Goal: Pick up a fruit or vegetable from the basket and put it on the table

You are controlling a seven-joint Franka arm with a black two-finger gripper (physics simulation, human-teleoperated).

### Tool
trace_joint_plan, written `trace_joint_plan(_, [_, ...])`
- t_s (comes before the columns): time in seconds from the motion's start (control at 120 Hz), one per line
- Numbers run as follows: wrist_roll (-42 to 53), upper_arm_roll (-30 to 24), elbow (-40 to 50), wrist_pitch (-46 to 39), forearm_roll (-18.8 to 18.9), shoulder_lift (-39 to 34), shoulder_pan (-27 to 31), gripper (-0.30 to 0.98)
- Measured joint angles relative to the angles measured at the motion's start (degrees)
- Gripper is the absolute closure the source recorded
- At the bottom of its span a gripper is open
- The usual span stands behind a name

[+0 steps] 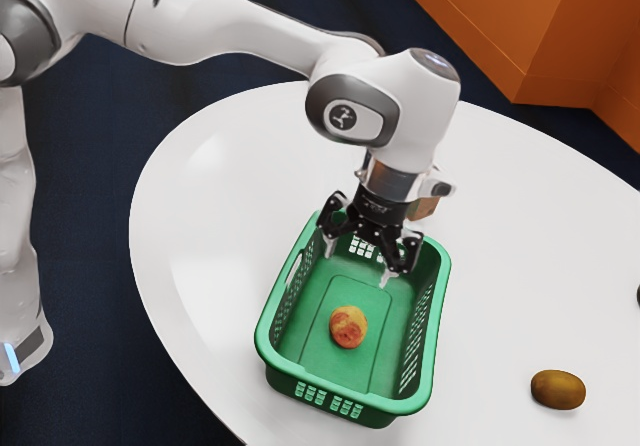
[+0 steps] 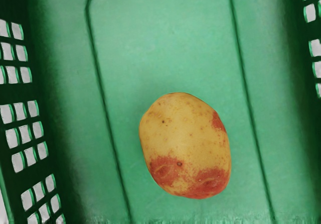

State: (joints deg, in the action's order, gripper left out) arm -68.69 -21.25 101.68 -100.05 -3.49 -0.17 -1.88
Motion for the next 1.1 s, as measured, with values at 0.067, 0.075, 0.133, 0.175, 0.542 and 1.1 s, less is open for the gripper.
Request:
trace_joint_plan(0.067, [-0.6, 0.0, 0.0, -0.9, 0.0, 0.9, -1.2, 0.00])
trace_joint_plan(0.075, [-0.7, 0.0, 0.0, -1.0, 0.0, 1.1, -1.4, 0.00])
trace_joint_plan(0.133, [-1.2, 0.0, 0.1, -1.6, 0.0, 1.5, -2.4, 0.00])
trace_joint_plan(0.175, [-1.5, 0.0, 0.9, -2.2, 0.0, 1.7, -2.9, 0.00])
trace_joint_plan(0.542, [-3.6, 0.0, 5.7, -6.4, 0.0, 2.0, -2.5, 0.00])
trace_joint_plan(1.1, [-5.1, 0.0, 9.4, -10.8, -0.1, 2.4, -1.8, 0.00])
